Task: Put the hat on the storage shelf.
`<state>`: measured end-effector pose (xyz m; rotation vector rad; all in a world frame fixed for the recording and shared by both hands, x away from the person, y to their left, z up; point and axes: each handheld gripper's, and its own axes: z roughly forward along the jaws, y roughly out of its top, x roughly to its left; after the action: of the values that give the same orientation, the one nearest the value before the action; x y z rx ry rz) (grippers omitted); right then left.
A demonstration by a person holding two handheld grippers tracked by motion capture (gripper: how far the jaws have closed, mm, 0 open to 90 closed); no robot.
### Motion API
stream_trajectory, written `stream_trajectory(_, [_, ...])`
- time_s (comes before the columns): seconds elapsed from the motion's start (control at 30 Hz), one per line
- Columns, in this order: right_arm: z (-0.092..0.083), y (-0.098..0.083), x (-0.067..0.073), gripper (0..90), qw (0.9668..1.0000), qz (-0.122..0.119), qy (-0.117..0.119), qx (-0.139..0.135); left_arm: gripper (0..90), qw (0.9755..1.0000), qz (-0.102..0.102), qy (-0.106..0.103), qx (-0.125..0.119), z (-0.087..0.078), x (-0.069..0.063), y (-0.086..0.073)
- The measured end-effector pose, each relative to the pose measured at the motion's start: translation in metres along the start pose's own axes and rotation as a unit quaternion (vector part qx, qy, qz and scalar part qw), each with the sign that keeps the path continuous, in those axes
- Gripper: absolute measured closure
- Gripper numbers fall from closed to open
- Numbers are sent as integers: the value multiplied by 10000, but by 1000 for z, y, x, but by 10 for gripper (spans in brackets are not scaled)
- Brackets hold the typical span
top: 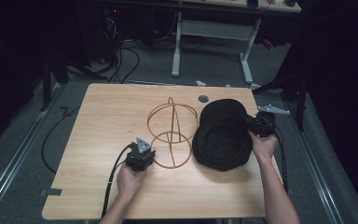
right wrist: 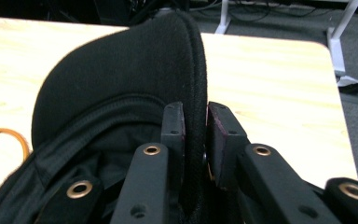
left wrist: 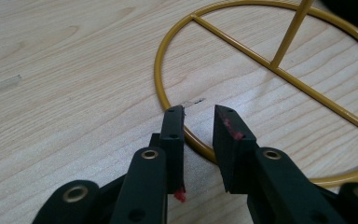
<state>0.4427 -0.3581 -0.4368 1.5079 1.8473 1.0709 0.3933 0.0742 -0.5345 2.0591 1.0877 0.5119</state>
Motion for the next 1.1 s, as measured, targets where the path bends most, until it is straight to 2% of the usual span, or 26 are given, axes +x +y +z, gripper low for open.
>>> stream_trajectory(0.33, [-15, 5, -1, 799, 9997, -45, -125, -197, 739, 10000, 3, 0, 0, 0, 0, 0])
stream_trajectory(0.57, [-28, 14, 3, 802, 9989, -224, -266, -301, 739, 10000, -2, -2, -2, 0, 0, 0])
stream_trajectory(0.8, [-41, 31, 19, 802, 9968, -534, -423, -430, 739, 10000, -7, -3, 0, 0, 0, 0])
stream_trajectory(0.87, [-43, 33, 20, 802, 9966, -555, -424, -442, 739, 10000, -7, -3, 0, 0, 0, 0])
stream_trajectory(1.1, [-55, 56, 42, 802, 9943, -760, -294, -685, 739, 10000, 0, -1, 0, 0, 0, 0])
